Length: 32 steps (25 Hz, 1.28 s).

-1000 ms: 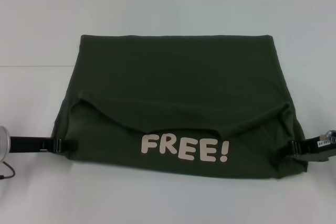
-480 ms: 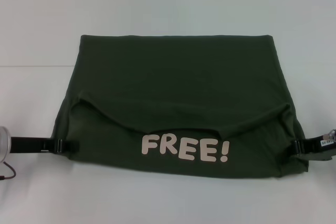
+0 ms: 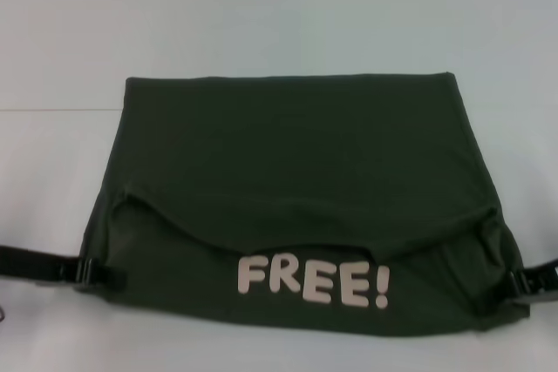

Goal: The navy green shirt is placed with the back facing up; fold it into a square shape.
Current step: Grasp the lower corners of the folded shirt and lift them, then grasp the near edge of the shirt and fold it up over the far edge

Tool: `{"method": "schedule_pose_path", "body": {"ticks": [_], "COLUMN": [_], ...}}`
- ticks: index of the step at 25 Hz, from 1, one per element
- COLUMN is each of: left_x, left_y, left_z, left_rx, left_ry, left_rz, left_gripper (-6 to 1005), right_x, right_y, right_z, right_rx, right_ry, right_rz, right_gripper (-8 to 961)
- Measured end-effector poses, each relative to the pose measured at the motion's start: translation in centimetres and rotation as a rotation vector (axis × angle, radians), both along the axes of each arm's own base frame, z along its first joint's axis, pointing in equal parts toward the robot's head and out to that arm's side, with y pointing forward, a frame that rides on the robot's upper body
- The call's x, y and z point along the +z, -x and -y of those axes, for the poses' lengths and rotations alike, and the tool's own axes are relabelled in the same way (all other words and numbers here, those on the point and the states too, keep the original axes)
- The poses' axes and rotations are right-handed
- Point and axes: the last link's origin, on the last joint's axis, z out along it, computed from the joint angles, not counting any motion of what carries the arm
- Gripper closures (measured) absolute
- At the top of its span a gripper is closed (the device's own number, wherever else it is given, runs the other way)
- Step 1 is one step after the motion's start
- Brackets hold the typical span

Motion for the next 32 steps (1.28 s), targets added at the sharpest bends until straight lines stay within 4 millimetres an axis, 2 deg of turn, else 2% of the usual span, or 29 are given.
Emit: {"method": "schedule_pose_path", "body": {"ticks": [9,21,27,32], "left_x": [0.6,0.5,0.4,0.7], "left_y": [-0.8,-1.0,-0.9,-0.9], "left_z": [3.8,7.6,9.1,9.3], "left_rx": [0.023,0.069,0.074,0.059], "left_ry": [0.260,0.486,0.594,0.606], "left_rz": [0.060,0.120,0.110,0.117], "left_gripper": [959,958,958,958], "right_x": [0.6,-1.3,-2.0,-2.2], "right_y": [-0.8,-1.3,-1.4,-1.4], "right_z": [3.5,7.4,8.2,8.2], "right_rx": [0.090,0.209,0.226,0.232], "right_ry": [0.188,0.453,0.522,0.518], "right_rz": [-0.038,-0.053,-0.040,-0.044], "right_gripper": [911,910,911,911]}}
